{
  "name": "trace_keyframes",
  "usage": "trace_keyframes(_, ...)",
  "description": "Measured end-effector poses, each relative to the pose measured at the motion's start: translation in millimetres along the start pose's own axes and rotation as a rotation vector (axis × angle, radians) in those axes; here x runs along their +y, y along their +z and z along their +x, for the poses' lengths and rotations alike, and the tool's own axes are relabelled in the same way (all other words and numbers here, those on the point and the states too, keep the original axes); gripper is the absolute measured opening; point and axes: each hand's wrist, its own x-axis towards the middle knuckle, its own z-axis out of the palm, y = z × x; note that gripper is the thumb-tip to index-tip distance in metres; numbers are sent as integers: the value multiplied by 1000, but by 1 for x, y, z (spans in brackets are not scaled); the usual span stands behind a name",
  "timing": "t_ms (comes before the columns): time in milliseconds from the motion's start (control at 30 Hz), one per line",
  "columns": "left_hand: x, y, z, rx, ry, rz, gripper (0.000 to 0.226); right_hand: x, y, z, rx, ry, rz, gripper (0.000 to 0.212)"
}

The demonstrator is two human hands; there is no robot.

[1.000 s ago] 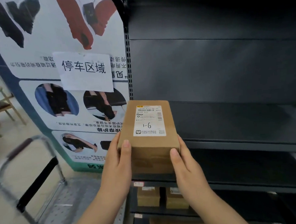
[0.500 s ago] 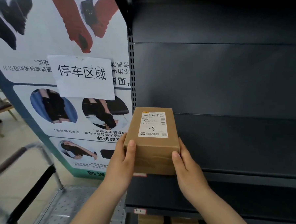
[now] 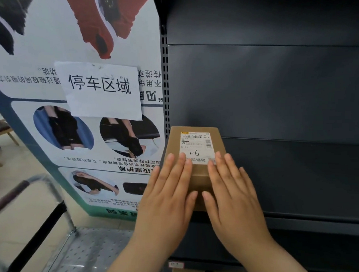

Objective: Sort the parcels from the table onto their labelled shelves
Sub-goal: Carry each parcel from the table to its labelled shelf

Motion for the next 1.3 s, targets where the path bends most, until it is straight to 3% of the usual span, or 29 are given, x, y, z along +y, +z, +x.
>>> trace_keyframes(400, -28, 14, 37, -110, 111, -19, 59, -5, 10, 22, 8, 217, -242, 60)
trace_keyframes(533, -6, 11, 43, -60, 275, -132, 58, 0, -6, -12, 7, 356, -278, 61)
trace_keyframes(800, 125, 20, 19, -114, 662, -387, 58, 22, -83, -137, 8, 752, -443, 61)
trace_keyframes(1033, 261, -28, -39, -83, 1015, -596, 58, 10, -180, -258, 60, 1098, -548, 64)
trace_keyframes(1300, 405, -103, -136, -78, 1216, -785, 59, -21, -287, -405, 92, 1396, -610, 66)
